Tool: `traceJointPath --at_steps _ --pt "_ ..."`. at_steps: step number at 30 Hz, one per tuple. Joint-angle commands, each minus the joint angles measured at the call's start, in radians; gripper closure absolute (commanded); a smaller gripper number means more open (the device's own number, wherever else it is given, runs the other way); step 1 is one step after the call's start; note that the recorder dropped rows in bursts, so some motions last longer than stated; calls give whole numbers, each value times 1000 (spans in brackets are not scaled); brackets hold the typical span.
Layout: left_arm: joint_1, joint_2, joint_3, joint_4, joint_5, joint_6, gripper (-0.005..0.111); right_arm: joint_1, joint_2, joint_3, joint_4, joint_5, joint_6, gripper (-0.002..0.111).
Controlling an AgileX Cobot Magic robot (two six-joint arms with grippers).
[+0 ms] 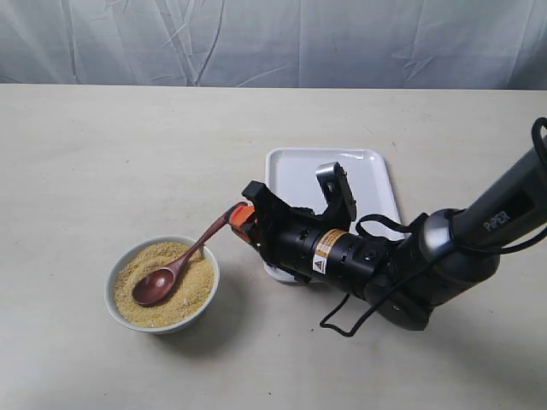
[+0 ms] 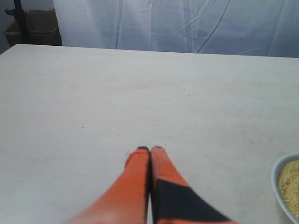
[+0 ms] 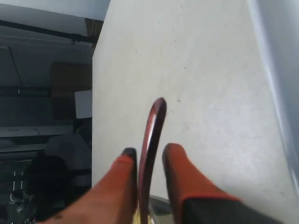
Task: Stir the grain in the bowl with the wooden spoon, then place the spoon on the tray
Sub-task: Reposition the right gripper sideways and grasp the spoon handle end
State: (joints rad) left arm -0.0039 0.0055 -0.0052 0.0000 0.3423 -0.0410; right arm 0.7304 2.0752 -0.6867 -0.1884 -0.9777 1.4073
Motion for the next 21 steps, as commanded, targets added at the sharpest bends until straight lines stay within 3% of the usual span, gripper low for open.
traceJointPath --at_steps 1,8,15,17,21 --pt "2 -5 5 0 -6 -1 107 18 9 3 16 23 5 65" --pt "2 -5 5 0 -6 -1 107 60 22 -36 67 19 5 72" --pt "2 -5 5 0 -6 -1 107 60 34 -71 82 47 5 72" --pt "2 -5 5 0 -6 -1 107 60 34 -69 82 49 3 79" --pt "2 -5 5 0 -6 -1 107 60 34 -67 94 51 -4 103"
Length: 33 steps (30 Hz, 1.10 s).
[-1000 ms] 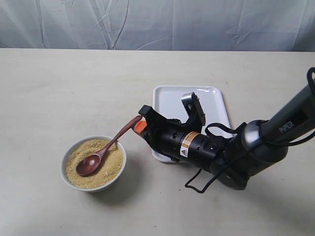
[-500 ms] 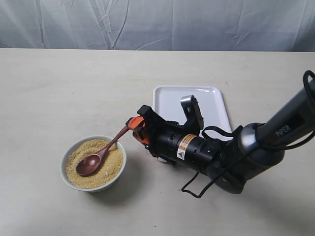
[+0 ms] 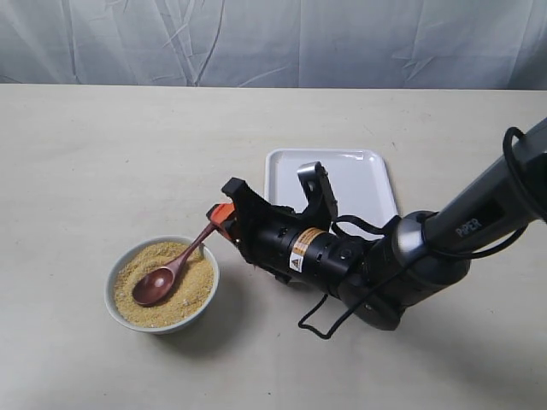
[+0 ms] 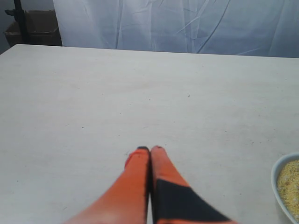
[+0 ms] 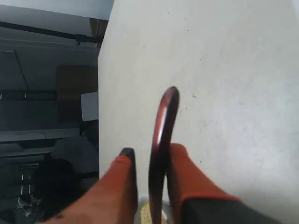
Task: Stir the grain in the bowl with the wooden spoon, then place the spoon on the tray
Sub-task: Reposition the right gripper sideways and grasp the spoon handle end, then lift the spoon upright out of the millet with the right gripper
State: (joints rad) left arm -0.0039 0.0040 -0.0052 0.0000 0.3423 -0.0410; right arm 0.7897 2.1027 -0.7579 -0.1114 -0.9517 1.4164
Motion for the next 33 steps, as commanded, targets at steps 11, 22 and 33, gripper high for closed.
traceJointPath --at_steps 11,22,33 --pt "2 -4 5 0 -6 -1 107 3 6 5 31 -68 -15 109" --pt "2 -4 5 0 -6 -1 107 3 -5 137 70 -269 -104 109" --pt "2 -4 5 0 -6 -1 107 3 -177 145 37 -269 -463 109"
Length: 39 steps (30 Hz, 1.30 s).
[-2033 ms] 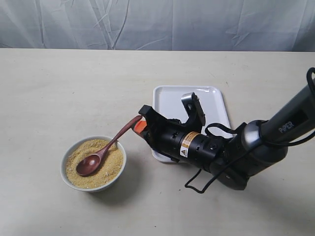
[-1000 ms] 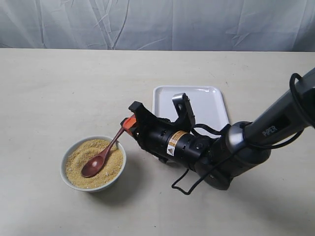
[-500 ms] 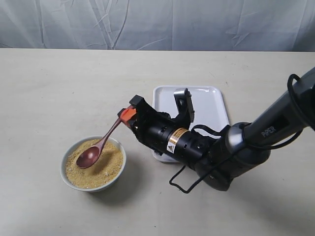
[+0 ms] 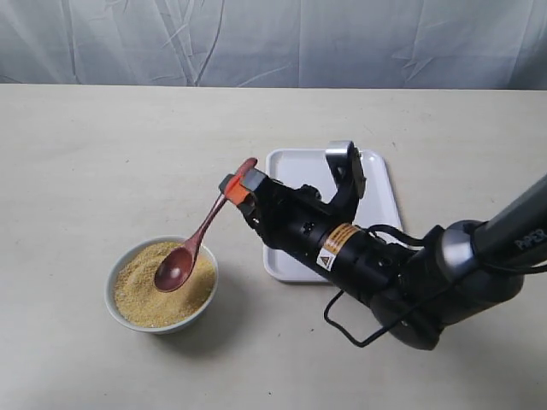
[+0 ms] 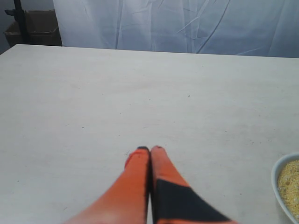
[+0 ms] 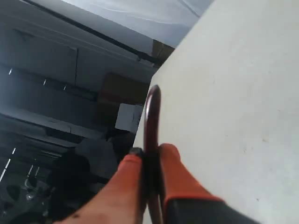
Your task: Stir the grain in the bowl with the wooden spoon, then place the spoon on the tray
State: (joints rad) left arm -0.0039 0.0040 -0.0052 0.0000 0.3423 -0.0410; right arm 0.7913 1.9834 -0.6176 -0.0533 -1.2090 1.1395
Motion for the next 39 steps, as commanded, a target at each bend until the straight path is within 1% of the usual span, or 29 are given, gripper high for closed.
traceJointPath --at_steps 1,5,6,8,10,12,14,18,23,29,32,35,39 --pt "2 -4 5 0 -6 -1 107 1 -74 4 -28 -12 -241 109" --pt "2 -4 5 0 -6 -1 107 38 -141 -12 -15 -12 -405 109" --pt "2 -4 5 0 -6 -1 107 51 -161 -29 -20 -12 -472 109" --pt "2 -4 5 0 -6 -1 107 83 -197 -79 -31 92 -626 109" --pt "2 -4 5 0 -6 -1 107 121 -211 -141 -28 288 -787 109" --pt "2 -4 5 0 -6 -1 107 150 -209 -188 -4 424 -894 109" --pt "2 -4 5 0 -6 -1 107 164 -196 -211 34 459 -981 109" --pt "2 -4 5 0 -6 -1 107 164 -159 -215 85 442 -1001 109" --pt "2 -4 5 0 -6 -1 107 165 -84 -215 91 426 -993 109" --pt "2 -4 5 0 -6 -1 107 199 -44 -215 78 348 -824 109" --pt "2 -4 5 0 -6 -1 107 217 -58 -215 91 297 -824 109" --pt "2 -4 5 0 -6 -1 107 217 -91 -215 92 315 -845 109" --pt "2 -4 5 0 -6 -1 107 217 -141 -215 167 371 -969 109"
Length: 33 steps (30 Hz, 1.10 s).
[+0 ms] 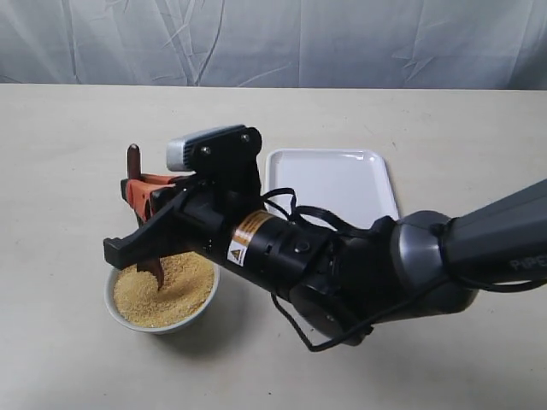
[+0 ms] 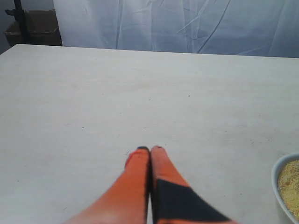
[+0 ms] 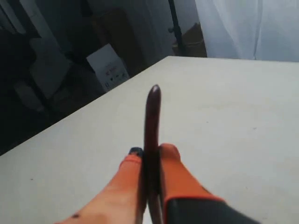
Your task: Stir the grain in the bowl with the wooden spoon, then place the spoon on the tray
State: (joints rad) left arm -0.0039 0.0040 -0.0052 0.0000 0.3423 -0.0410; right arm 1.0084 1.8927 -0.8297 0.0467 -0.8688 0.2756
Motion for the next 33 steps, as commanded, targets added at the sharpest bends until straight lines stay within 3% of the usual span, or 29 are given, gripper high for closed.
traceJointPath --at_steps 1,7,12,17,33 --pt "2 -4 5 0 -6 -1 107 0 -60 -3 83 36 -139 109" --pt "2 -4 5 0 -6 -1 107 0 -57 -3 207 123 -313 109" --pt "2 -4 5 0 -6 -1 107 0 20 -3 200 113 -291 109" --pt "2 -4 5 0 -6 -1 107 11 25 -3 136 68 -137 109" --pt "2 -4 5 0 -6 -1 107 35 -104 -3 139 88 -185 109"
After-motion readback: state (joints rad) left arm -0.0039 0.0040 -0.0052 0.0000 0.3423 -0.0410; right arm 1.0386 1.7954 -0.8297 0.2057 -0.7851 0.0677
